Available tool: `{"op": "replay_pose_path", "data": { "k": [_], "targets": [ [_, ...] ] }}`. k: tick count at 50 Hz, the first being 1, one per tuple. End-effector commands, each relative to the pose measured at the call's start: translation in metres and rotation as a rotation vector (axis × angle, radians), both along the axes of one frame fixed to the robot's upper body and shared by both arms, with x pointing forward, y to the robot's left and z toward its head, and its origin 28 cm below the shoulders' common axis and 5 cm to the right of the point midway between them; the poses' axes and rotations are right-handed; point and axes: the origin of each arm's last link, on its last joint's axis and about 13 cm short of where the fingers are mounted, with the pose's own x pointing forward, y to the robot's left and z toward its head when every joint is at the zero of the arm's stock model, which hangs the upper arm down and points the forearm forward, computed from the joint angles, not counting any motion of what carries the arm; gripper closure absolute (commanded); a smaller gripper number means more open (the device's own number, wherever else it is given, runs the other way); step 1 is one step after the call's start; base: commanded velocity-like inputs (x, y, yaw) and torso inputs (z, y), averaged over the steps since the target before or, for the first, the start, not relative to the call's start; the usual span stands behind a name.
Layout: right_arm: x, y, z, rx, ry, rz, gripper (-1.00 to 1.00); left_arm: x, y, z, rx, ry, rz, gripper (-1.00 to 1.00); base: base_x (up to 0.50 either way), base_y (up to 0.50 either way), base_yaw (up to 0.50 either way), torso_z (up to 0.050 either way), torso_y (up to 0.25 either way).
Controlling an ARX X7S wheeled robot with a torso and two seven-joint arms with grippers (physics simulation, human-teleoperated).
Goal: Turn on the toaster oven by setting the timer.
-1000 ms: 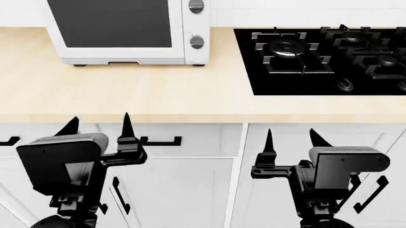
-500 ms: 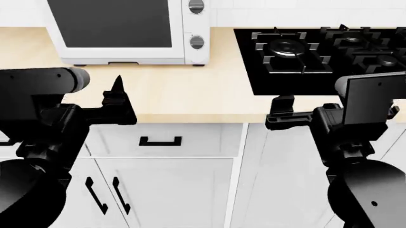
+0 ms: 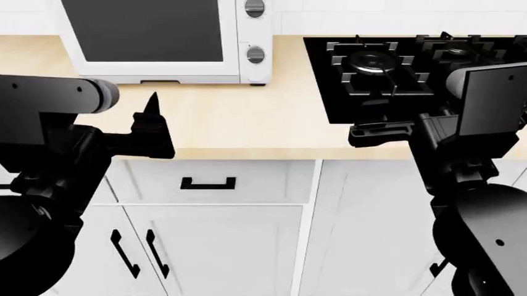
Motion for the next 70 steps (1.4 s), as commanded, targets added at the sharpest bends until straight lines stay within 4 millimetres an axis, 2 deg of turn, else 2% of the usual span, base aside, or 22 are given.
{"op": "replay_pose_path", "data": {
  "k": [1,35,50,70],
  "targets": [
    [0.0002,-0.0002,0.0008,0.003,-0.003,0.007,-1.00,-0.0006,0.0006,-0.0006,0.006,-0.001,-0.004,-1.00,0.00,0.00,0.00,0.000,0.000],
    [-0.0019,0.0000,-0.0011,0.019,-0.009,0.027,-1.00,0.0004,-0.0002,-0.0021,0.034,-0.011,0.001,-1.00,0.04,0.01,0.00,0.000,0.000],
    [0.0013,-0.0003,-0.0013,0.013,-0.005,0.029,-1.00,0.0010,-0.0004,-0.0019,0.034,-0.011,0.002,-1.00,0.41,0.42,0.00,0.000,0.000],
    [0.0000,0.0000,-0.0019,0.017,0.008,0.032,-1.00,-0.0002,0.0001,-0.0014,0.035,-0.013,0.005,-1.00,0.50,0.01,0.00,0.000,0.001]
  ]
}}
